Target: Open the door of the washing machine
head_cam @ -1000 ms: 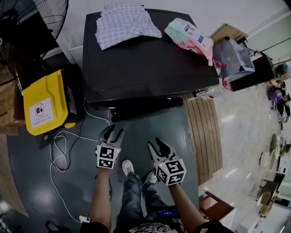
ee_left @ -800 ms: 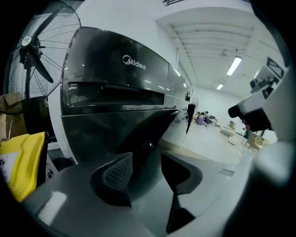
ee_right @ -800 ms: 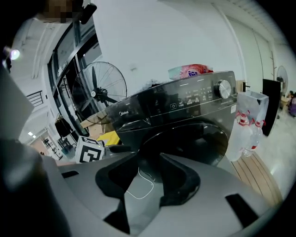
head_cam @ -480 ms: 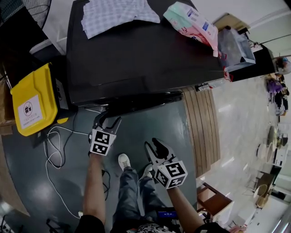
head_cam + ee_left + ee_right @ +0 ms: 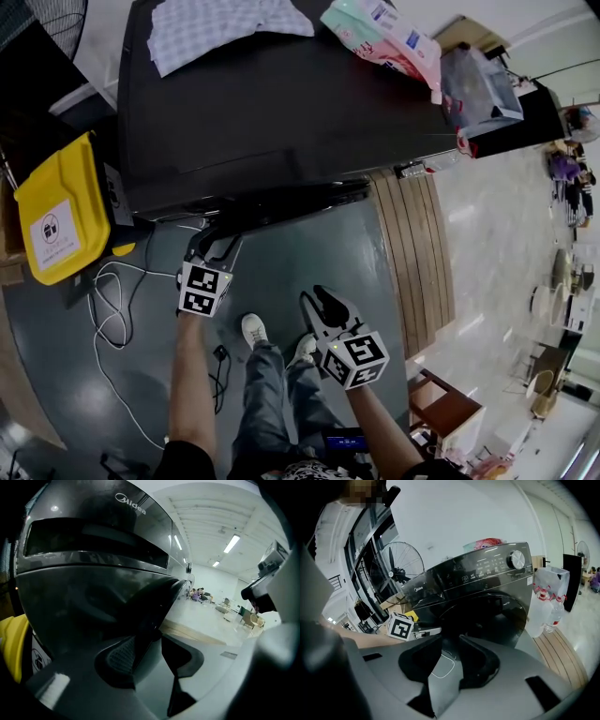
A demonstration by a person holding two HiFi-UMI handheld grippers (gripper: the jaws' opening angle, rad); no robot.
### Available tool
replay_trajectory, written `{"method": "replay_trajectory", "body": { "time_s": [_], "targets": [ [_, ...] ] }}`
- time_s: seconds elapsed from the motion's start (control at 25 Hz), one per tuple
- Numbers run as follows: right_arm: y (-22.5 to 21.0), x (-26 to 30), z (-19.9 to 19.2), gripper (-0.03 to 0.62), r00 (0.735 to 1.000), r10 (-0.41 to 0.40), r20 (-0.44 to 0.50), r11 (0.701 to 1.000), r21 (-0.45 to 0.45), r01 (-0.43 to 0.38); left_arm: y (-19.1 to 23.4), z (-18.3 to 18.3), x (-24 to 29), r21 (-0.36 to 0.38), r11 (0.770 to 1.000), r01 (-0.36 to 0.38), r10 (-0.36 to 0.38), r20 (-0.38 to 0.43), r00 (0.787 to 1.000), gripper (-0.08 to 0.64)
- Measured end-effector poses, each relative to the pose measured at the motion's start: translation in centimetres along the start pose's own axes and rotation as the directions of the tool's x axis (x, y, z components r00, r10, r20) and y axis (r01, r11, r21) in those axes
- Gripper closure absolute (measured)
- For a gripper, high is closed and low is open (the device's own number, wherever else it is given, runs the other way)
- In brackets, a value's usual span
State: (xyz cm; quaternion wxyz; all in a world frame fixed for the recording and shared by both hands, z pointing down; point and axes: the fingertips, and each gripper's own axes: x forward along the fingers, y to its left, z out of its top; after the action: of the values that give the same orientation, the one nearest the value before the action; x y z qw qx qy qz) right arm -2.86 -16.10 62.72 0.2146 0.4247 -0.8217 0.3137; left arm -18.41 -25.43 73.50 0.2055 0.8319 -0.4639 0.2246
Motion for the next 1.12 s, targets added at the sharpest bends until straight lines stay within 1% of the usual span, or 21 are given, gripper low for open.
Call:
{"method": "replay_trajectory", "body": {
  "time_s": [0.12,0.32,0.6,0.72,0.8,0.88,1.12],
  "targets": [
    [-0.3,-0.2,-0.1,0.477,1.0,-0.006,0.002,1.0,0.005,0.005,-0.1,-0.2,0.1,-0.014,1.0,-0.006,0.006,-0.005,1.0,0.393],
    [-0.1,-0.3,-0.6,0.477,1.0,-0.003,-0.013,1.0,-0.003,0.003,0.0,-0.4,0.1,-0.011,1.0,-0.009,0.008,-0.026,1.0,0.396],
    [-0.5,-0.3,-0.8,0.476,1.0,-0.004,-0.027,1.0,0.017,0.004,-0.1,-0.1,0.0,0.0,1.0,-0.025,0.025,-0.041,0.999,0.4],
    [-0.6,-0.3,-0.9,0.476,1.0,-0.006,-0.03,1.0,0.022,0.006,-0.1,-0.2,-0.1,-0.007,0.999,-0.035,0.035,-0.046,0.998,0.4],
    [-0.7,-0.4,-1.0,0.476,0.999,-0.008,-0.035,1.0,0.028,0.009,-0.9,-0.5,-0.5,-0.003,1.0,-0.017,0.017,-0.071,0.997,0.405],
    [-0.8,-0.3,-1.2,0.474,0.999,-0.011,-0.04,0.999,0.033,0.013,-2.4,-1.4,-1.1,-0.003,1.0,0.026,-0.026,-0.094,0.995,0.416],
    [-0.9,-0.2,-1.2,0.461,0.999,-0.022,-0.039,0.997,0.08,0.025,-8.9,-4.6,-3.4,-0.053,0.992,0.11,-0.116,-0.115,0.987,0.442]
  ]
}}
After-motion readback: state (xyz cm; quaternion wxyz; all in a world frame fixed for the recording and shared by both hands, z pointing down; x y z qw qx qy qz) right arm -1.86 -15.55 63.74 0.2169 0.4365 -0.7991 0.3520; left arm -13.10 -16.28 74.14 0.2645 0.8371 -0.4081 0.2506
